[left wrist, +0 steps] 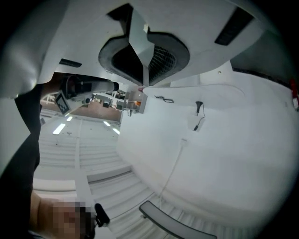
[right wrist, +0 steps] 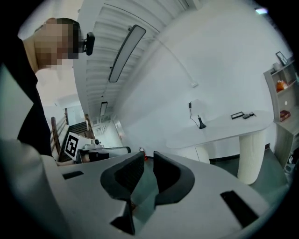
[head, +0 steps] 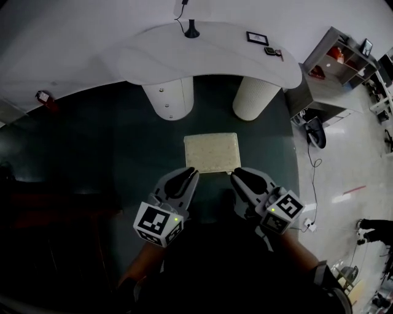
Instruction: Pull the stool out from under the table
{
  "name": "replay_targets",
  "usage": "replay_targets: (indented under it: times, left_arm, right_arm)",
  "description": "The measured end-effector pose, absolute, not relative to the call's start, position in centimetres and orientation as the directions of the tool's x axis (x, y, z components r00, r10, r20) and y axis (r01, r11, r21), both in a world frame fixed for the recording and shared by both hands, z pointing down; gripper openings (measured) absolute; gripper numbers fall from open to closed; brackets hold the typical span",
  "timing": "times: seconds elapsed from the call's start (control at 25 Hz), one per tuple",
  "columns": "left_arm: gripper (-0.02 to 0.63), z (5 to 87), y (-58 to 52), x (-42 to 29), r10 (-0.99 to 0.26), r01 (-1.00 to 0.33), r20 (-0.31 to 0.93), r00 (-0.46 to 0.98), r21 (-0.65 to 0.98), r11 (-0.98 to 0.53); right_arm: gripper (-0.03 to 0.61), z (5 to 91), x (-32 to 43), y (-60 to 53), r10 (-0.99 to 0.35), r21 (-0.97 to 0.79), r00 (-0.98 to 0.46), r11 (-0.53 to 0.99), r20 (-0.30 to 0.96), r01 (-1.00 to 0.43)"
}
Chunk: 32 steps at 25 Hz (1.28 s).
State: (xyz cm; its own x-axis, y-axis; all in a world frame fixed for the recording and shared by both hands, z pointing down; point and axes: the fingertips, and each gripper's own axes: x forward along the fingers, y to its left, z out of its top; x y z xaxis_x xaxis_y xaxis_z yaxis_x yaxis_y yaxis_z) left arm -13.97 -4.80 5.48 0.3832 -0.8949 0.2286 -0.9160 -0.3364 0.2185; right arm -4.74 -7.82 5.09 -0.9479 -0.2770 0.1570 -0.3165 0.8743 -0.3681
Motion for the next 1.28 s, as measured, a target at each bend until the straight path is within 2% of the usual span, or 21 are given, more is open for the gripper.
replay_targets:
  times: [0.12, 0.44, 0.92, 1.28]
  left_arm:
    - [0.038, 5.5, -3.2, -16.2, -0.882, -0.915, 0.248, 0.401, 0.141, -0.377]
    - [0.021, 4.4, -0.8, -20.4, -0.893, -0.915, 0.227, 0.389, 0.208, -0.346]
    - [0.015, 0.3, -2.9, -16.2, -0.914, -0.924, 0.153, 0.376, 0.136, -0.358]
    - [0.015, -0.7, -4.5, -15.3, -0.942, -0.955, 0.176, 0.288, 0.131, -0.267]
  right_arm:
    - [0.055, 4.1, -7.1, -5.9, -0.314, -0.34, -0.938, 0.874, 0.148, -0.346]
    - [0.034, 1.6, -8.6, -3.1, -0.381, -0.272, -0.914, 0.873, 0.141, -0.405]
    - [0.018, -2.1, -4.6, -4.9, -0.411, -0.109, -0.908, 0.902, 0.076, -0.418]
    - [0.017, -3.0, 0.1, -8.2, -0.442, -0.105, -0.896, 0.89, 0.048, -0.445]
